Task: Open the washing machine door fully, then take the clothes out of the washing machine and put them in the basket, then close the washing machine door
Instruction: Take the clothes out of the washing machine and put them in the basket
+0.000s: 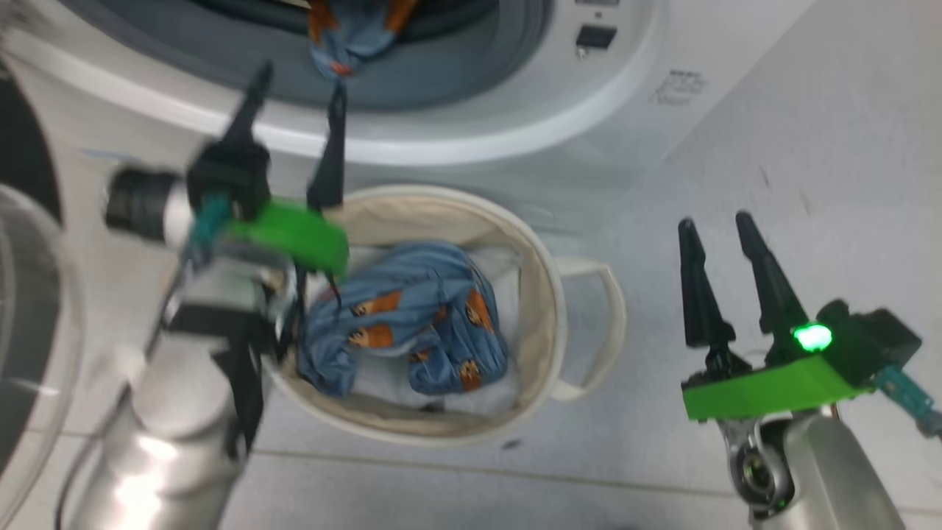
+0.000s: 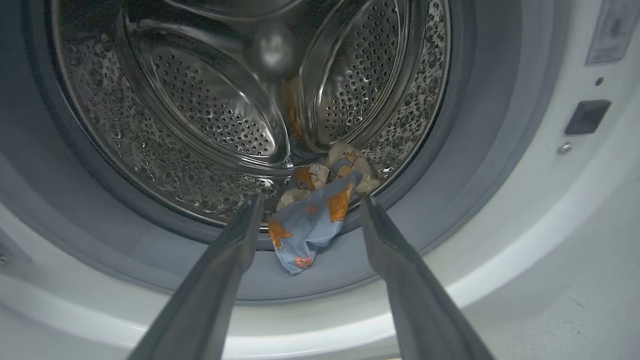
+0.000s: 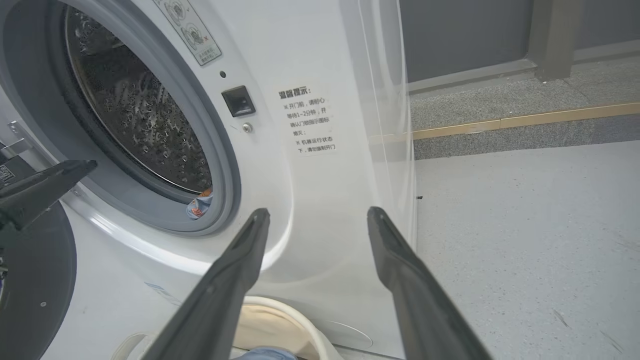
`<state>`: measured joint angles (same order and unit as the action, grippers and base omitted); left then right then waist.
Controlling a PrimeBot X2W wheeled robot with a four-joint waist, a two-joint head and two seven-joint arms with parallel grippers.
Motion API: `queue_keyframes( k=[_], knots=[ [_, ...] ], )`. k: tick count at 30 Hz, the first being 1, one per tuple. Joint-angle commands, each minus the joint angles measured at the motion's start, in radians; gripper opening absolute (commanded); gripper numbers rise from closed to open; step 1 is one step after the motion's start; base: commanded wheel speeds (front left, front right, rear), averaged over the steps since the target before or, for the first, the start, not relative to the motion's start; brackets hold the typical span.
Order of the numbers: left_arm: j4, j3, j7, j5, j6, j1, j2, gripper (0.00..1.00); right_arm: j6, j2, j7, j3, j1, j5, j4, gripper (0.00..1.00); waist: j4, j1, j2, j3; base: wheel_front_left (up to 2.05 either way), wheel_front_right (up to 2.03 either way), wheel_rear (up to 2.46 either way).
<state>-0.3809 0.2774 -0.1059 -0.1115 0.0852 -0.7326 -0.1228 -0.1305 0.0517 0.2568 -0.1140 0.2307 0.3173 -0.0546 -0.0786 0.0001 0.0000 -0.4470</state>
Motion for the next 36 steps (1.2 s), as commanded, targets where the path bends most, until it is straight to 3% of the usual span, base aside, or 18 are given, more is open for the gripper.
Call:
queue_keyframes(
  k=[1,11,21,25,36],
  knots=[
    [0.012,-0.032,0.015,-0.004,-0.007,-0.049,-0.032,1.00,0.000,-0.001,0.005,-0.018,0.018,0.008,0.037,1.00,-0.041,-0.0001,0.0000,-0.066,0.00,0.00,0.00],
    [-0.229,-0.033,0.119,-0.051,-0.094,-0.342,-0.030,1.00,0.000,-0.001,0.005,-0.021,0.082,0.041,0.043,1.00,-0.094,-0.0001,0.0000,-0.151,0.00,0.00,0.00],
    [-0.444,0.043,0.174,-0.023,-0.165,-0.502,-0.036,1.00,0.000,-0.001,0.005,-0.019,0.103,0.055,0.046,1.00,-0.117,-0.0001,0.0000,-0.182,0.00,0.00,0.00],
    [-0.499,0.067,0.162,-0.006,-0.160,-0.536,-0.030,1.00,0.000,-0.001,0.005,-0.022,0.105,0.052,0.046,1.00,-0.118,-0.0001,0.0000,-0.191,0.00,0.00,0.00],
    [-0.663,0.094,0.149,0.029,-0.077,-0.654,-0.015,1.00,0.000,-0.001,0.005,-0.023,0.123,0.044,0.064,1.00,-0.121,-0.0001,0.0000,-0.245,0.00,0.00,0.00]
  ],
)
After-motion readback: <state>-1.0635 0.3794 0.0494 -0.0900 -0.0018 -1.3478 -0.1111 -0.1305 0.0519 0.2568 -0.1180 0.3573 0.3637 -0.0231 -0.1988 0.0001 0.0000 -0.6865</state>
